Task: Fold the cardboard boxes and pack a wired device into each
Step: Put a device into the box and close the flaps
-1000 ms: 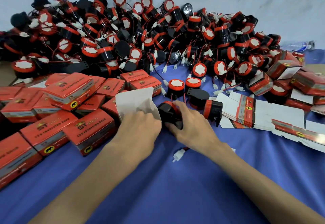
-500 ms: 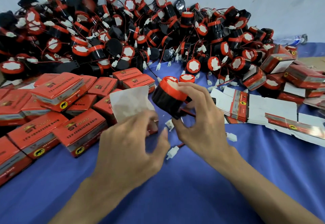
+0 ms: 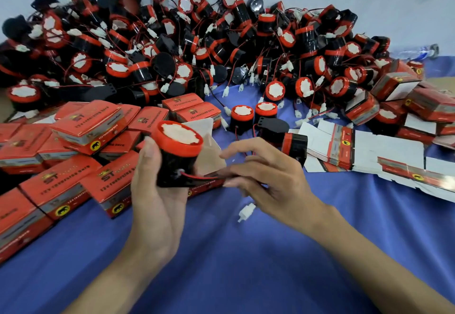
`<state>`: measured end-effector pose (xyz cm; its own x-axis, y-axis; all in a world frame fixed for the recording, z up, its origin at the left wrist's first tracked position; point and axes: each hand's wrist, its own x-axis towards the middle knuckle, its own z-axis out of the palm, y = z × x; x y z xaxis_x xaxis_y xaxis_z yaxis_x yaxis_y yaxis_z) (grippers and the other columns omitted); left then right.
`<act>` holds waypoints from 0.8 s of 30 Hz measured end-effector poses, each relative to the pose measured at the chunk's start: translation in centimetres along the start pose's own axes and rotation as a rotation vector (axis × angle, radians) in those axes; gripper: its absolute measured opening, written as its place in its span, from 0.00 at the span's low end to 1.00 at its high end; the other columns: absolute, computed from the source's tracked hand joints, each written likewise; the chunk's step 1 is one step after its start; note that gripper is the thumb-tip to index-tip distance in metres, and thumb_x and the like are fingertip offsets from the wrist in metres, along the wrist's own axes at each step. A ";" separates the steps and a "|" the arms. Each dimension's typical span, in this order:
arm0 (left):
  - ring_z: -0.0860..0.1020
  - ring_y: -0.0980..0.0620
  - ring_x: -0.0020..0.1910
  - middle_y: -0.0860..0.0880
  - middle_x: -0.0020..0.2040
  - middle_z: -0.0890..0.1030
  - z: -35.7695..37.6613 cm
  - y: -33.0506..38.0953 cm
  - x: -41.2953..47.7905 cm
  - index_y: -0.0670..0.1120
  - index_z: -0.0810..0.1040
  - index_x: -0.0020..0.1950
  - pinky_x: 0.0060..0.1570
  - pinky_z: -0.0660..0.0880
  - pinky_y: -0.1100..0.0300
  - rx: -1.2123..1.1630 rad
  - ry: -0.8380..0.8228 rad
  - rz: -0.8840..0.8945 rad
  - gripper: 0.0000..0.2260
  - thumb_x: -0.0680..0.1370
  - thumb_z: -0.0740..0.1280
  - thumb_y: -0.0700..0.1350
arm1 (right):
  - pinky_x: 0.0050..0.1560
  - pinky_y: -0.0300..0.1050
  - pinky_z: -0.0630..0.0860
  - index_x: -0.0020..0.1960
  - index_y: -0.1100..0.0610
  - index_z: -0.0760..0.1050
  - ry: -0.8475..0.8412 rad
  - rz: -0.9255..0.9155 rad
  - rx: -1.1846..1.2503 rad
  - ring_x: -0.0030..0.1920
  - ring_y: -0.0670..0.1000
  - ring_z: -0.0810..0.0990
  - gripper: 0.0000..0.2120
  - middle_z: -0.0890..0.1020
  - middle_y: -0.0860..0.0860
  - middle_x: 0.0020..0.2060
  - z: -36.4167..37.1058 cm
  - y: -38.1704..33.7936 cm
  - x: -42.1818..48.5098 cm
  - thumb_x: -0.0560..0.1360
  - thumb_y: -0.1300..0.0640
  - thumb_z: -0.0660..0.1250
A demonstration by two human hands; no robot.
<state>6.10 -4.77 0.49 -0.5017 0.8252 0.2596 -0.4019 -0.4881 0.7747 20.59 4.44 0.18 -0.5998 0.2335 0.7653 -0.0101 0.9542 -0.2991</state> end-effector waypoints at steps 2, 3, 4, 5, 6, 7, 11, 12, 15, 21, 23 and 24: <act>0.82 0.56 0.48 0.52 0.47 0.84 -0.1 0.5 0.1 0.52 0.85 0.49 0.44 0.77 0.65 0.014 -0.055 -0.013 0.17 0.78 0.58 0.55 | 0.41 0.40 0.76 0.46 0.66 0.82 -0.006 -0.005 -0.007 0.36 0.50 0.78 0.04 0.81 0.59 0.46 -0.3 0.2 0.0 0.73 0.67 0.69; 0.82 0.57 0.47 0.54 0.46 0.84 -0.3 0.7 0.1 0.53 0.86 0.46 0.44 0.78 0.65 0.029 -0.113 -0.039 0.14 0.77 0.61 0.54 | 0.42 0.39 0.76 0.45 0.66 0.83 -0.013 -0.002 -0.011 0.38 0.51 0.79 0.04 0.82 0.58 0.43 -0.5 0.3 0.1 0.73 0.65 0.70; 0.83 0.57 0.46 0.55 0.44 0.84 -0.3 1.0 0.0 0.53 0.87 0.44 0.43 0.78 0.65 0.023 -0.174 -0.098 0.11 0.74 0.66 0.55 | 0.42 0.40 0.77 0.43 0.65 0.83 -0.023 0.001 -0.017 0.39 0.52 0.80 0.04 0.82 0.56 0.41 -0.7 0.4 0.2 0.72 0.63 0.71; 0.83 0.57 0.46 0.54 0.44 0.85 -0.3 1.1 -0.1 0.52 0.87 0.43 0.43 0.79 0.65 0.012 -0.239 -0.180 0.10 0.69 0.72 0.56 | 0.41 0.42 0.77 0.41 0.64 0.83 -0.034 0.005 -0.031 0.38 0.53 0.80 0.06 0.82 0.55 0.39 -0.9 0.4 0.3 0.72 0.60 0.72; 0.84 0.54 0.47 0.51 0.44 0.85 -0.3 1.2 -0.2 0.49 0.87 0.43 0.43 0.79 0.64 0.005 -0.306 -0.273 0.15 0.63 0.76 0.58 | 0.39 0.45 0.77 0.39 0.63 0.82 -0.048 0.017 -0.056 0.36 0.55 0.79 0.09 0.82 0.55 0.36 -1.0 0.5 0.2 0.72 0.57 0.72; 0.84 0.51 0.47 0.47 0.46 0.85 -0.4 1.1 -0.4 0.47 0.87 0.44 0.44 0.80 0.61 0.001 -0.363 -0.354 0.21 0.59 0.79 0.58 | 0.36 0.48 0.76 0.36 0.63 0.81 -0.068 0.039 -0.086 0.34 0.55 0.78 0.12 0.81 0.55 0.34 -1.2 0.7 0.2 0.71 0.54 0.72; 0.82 0.42 0.53 0.40 0.52 0.83 -0.9 0.9 -0.3 0.41 0.83 0.51 0.46 0.80 0.50 0.048 -0.522 -0.527 0.27 0.62 0.79 0.59 | 0.29 0.51 0.72 0.31 0.63 0.79 -0.182 0.205 -0.103 0.29 0.50 0.75 0.18 0.78 0.51 0.29 -2.5 1.4 0.3 0.67 0.48 0.74; 0.81 0.42 0.56 0.39 0.54 0.82 -1.1 0.9 -0.2 0.38 0.79 0.55 0.47 0.80 0.49 0.059 -0.557 -0.578 0.30 0.64 0.78 0.59 | 0.31 0.50 0.73 0.32 0.62 0.80 -0.222 0.235 -0.078 0.30 0.49 0.75 0.15 0.79 0.51 0.30 -2.7 1.6 0.3 0.67 0.50 0.75; 0.79 0.36 0.57 0.31 0.55 0.78 -1.8 0.7 -0.1 0.41 0.71 0.60 0.47 0.78 0.46 0.236 -0.711 -0.674 0.29 0.70 0.74 0.60 | 0.38 0.33 0.73 0.39 0.62 0.84 -0.311 0.226 -0.029 0.35 0.45 0.77 0.03 0.80 0.53 0.36 -2.9 1.6 0.5 0.69 0.62 0.75; 0.84 0.43 0.46 0.50 0.55 0.80 -1.6 -1.5 -1.3 0.65 0.69 0.54 0.51 0.79 0.40 0.572 -0.656 -0.480 0.18 0.69 0.70 0.67 | 0.36 0.49 0.79 0.45 0.63 0.80 -0.038 0.352 0.227 0.37 0.49 0.80 0.05 0.81 0.53 0.39 -2.5 0.0 0.8 0.70 0.63 0.73; 0.84 0.44 0.46 0.55 0.53 0.81 -1.3 -2.1 -1.3 0.70 0.66 0.58 0.50 0.80 0.42 0.482 -0.529 -0.359 0.19 0.71 0.69 0.61 | 0.40 0.50 0.80 0.48 0.64 0.79 0.052 0.309 0.272 0.41 0.50 0.81 0.06 0.82 0.52 0.42 -1.8 -0.5 0.6 0.73 0.62 0.71; 0.84 0.46 0.47 0.55 0.52 0.82 -1.1 -2.1 -1.2 0.69 0.67 0.60 0.48 0.81 0.45 0.455 -0.484 -0.303 0.19 0.71 0.68 0.60 | 0.44 0.48 0.79 0.51 0.65 0.79 0.074 0.263 0.263 0.43 0.50 0.81 0.08 0.83 0.53 0.44 -1.4 -0.8 0.5 0.73 0.61 0.70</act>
<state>6.71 -5.08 -2.14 0.0187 0.9900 0.1399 -0.0581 -0.1387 0.9886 21.41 4.05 1.59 -0.5501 0.4865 0.6787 -0.0742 0.7811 -0.6200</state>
